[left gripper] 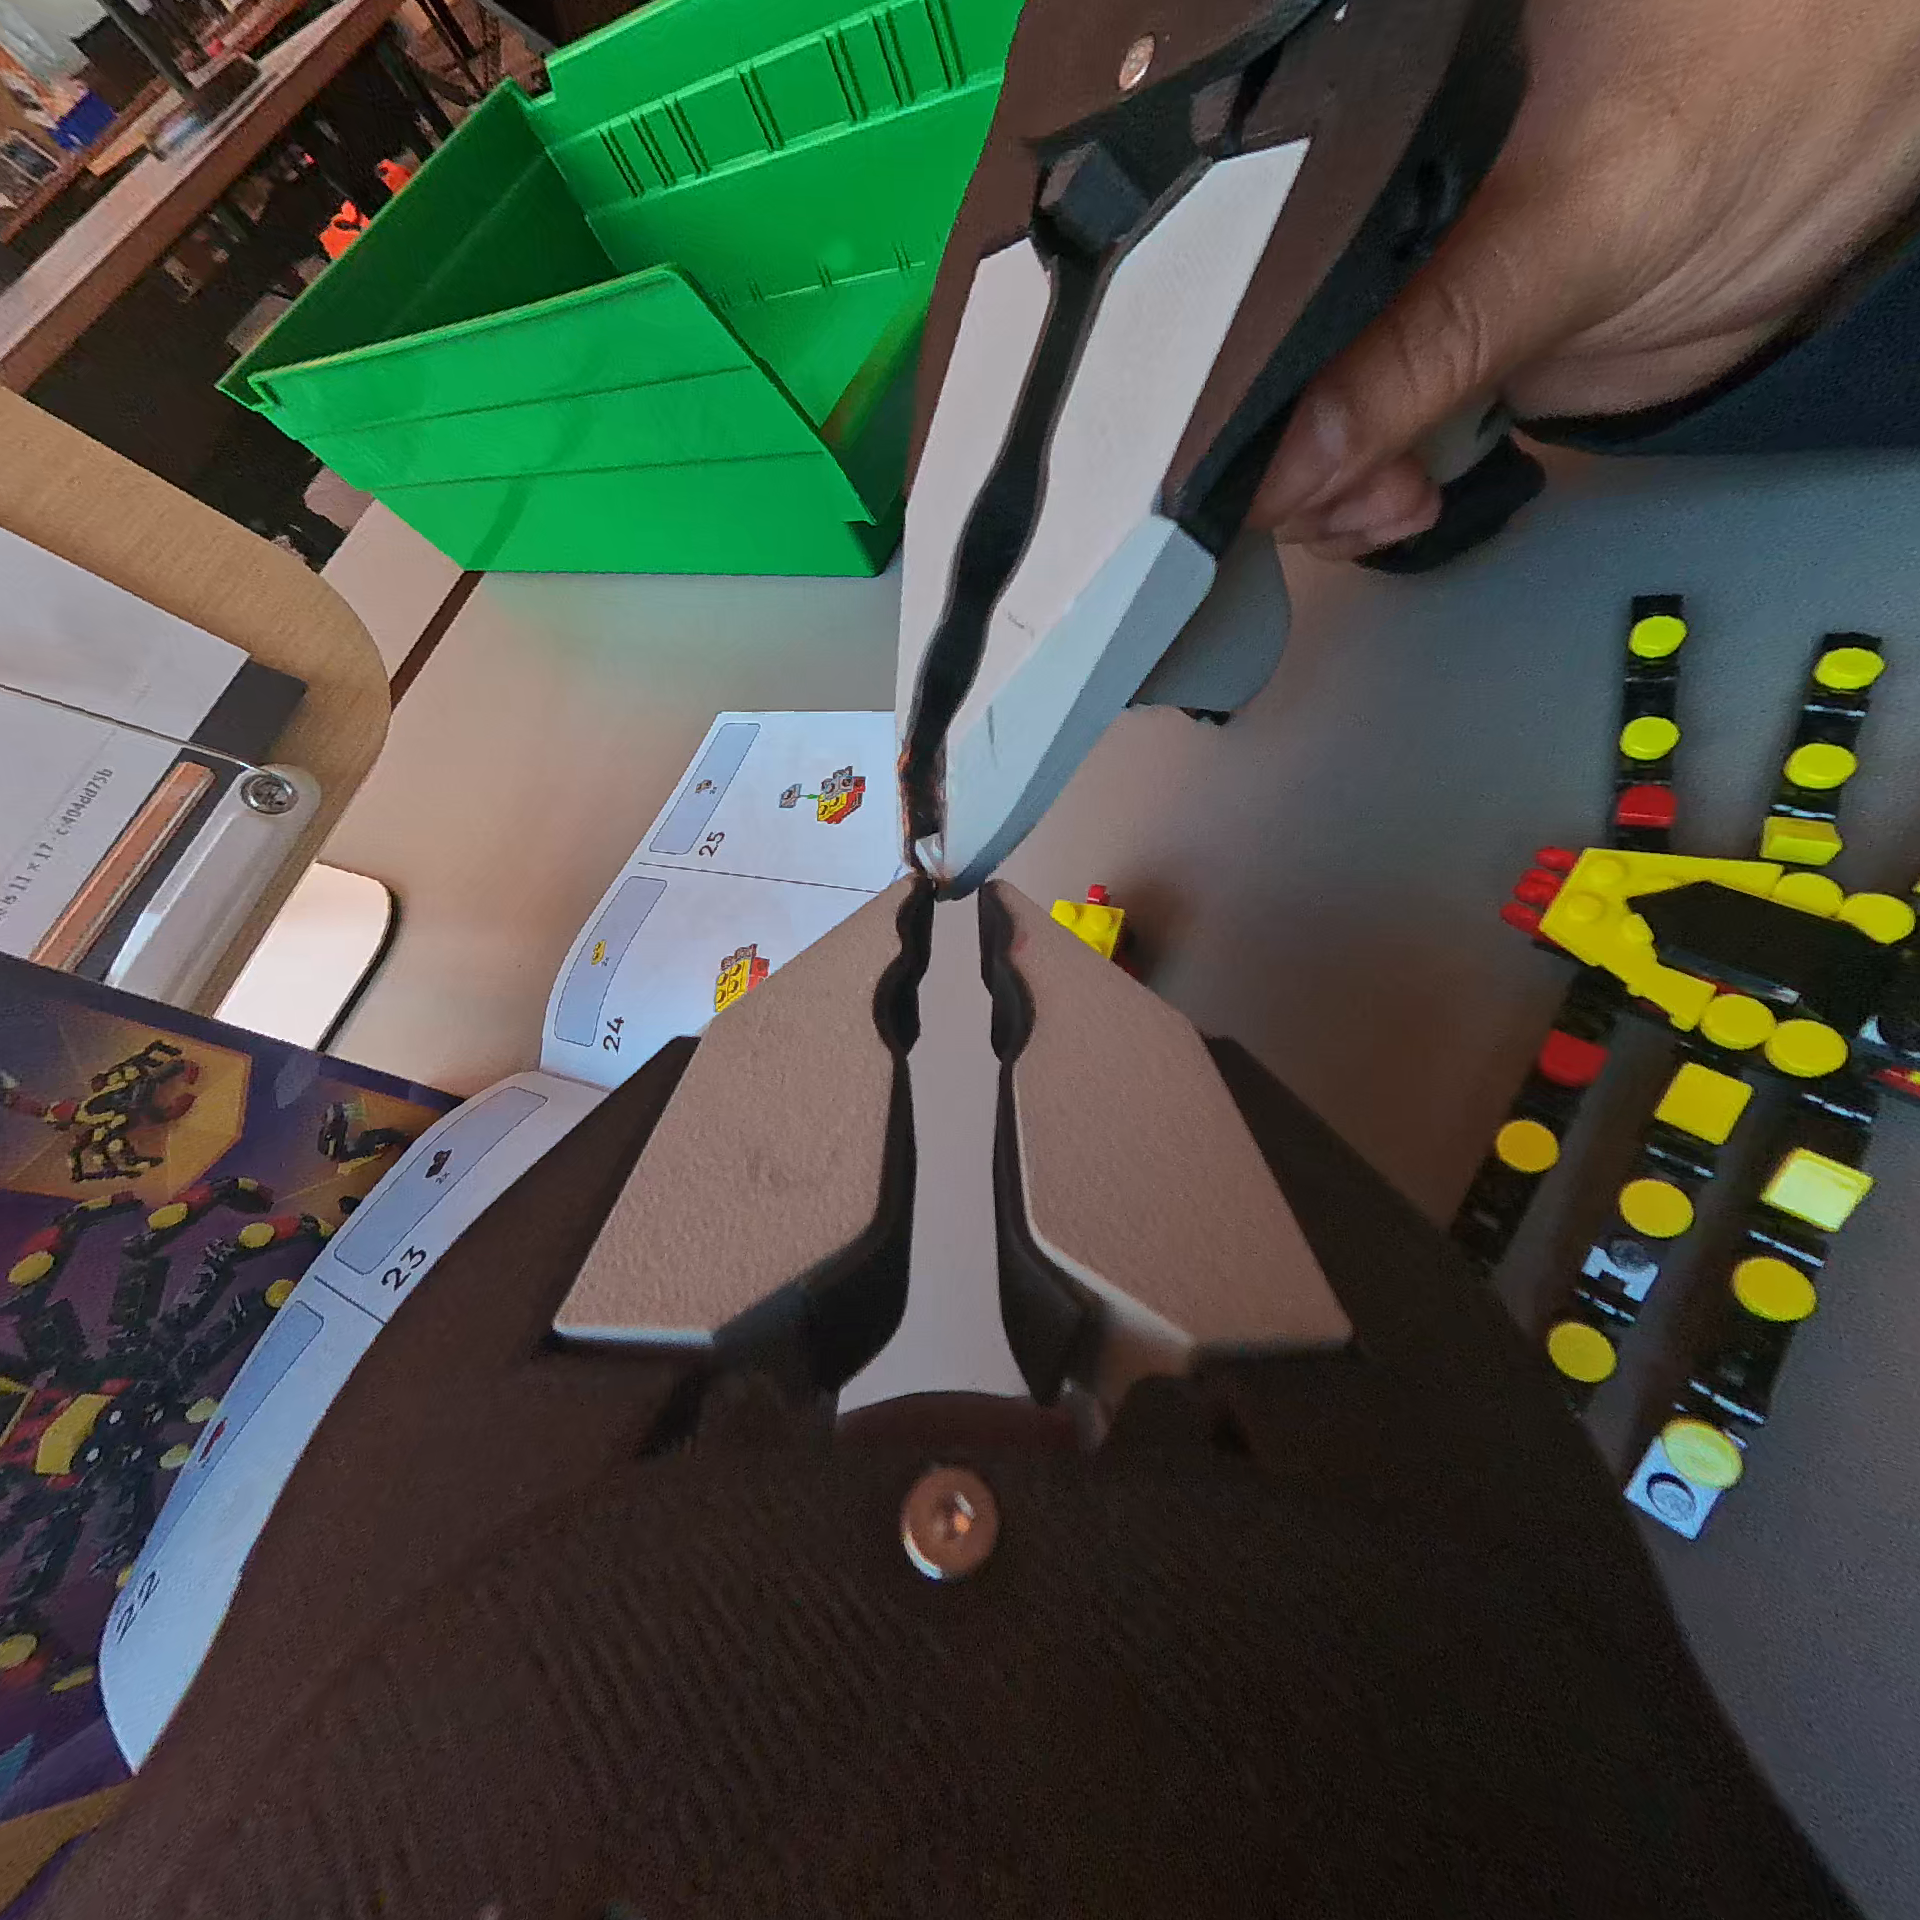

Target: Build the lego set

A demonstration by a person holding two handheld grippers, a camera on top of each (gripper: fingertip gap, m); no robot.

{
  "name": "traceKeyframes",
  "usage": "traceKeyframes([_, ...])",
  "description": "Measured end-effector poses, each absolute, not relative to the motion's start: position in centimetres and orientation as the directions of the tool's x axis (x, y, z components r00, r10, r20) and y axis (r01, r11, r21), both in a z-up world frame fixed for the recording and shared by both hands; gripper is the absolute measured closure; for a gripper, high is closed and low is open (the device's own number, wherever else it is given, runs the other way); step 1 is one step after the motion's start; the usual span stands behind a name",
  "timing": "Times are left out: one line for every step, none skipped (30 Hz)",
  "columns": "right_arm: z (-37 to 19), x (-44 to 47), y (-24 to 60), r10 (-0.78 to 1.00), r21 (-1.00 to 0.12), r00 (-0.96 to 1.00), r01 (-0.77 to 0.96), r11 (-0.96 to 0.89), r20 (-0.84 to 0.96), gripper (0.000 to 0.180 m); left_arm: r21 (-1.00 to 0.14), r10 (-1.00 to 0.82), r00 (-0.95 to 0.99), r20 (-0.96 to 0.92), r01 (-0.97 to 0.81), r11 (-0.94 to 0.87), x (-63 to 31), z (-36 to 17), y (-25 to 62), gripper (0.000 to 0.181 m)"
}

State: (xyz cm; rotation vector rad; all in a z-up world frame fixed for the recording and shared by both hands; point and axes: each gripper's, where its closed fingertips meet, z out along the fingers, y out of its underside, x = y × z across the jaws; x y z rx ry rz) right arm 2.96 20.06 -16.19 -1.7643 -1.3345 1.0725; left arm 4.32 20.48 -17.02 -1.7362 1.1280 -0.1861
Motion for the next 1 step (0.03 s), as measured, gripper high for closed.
traceKeyframes([-16.25,3.0,20.04,0.969,-0.873,0.136,0.423,-0.245,-0.206,0.174,-0.799,-0.752,0.547,-0.367,-0.599,-0.046,4.35,-17.08,20.45,0.176])
